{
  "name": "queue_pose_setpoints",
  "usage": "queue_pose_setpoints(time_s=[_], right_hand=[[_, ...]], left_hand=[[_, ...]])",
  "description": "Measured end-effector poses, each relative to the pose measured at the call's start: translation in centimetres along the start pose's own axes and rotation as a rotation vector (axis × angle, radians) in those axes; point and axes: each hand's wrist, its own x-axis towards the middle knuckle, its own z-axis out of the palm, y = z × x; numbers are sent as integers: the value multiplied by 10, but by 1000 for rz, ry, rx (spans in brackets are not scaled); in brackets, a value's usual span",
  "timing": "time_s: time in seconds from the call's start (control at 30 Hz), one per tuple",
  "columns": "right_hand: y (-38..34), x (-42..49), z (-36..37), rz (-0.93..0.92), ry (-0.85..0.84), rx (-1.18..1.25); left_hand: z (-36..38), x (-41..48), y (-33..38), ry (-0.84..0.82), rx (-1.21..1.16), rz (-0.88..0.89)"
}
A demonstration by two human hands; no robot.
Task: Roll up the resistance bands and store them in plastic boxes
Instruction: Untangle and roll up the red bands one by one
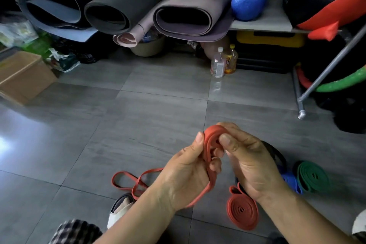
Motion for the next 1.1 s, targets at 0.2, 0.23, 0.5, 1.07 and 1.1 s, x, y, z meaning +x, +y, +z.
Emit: queue_pose_setpoints(time_s=[0.2,0.23,0.5,1.07,1.1], right_hand=[[-12,8,-16,-63,-67,-477],[-19,9,-21,-96,-114,-659],[-28,8,-24,-288,-217,-1032],[-11,7,-15,-42,116,-212],[-11,6,-15,-43,125,-212]], left_hand=[[-2,-6,19,227,271,2],[-3,-7,24,263,399,-13],[-2,-5,19,336,566,-35],[23,-1,11,464,588,392],[23,-1,10,468,592,379]])
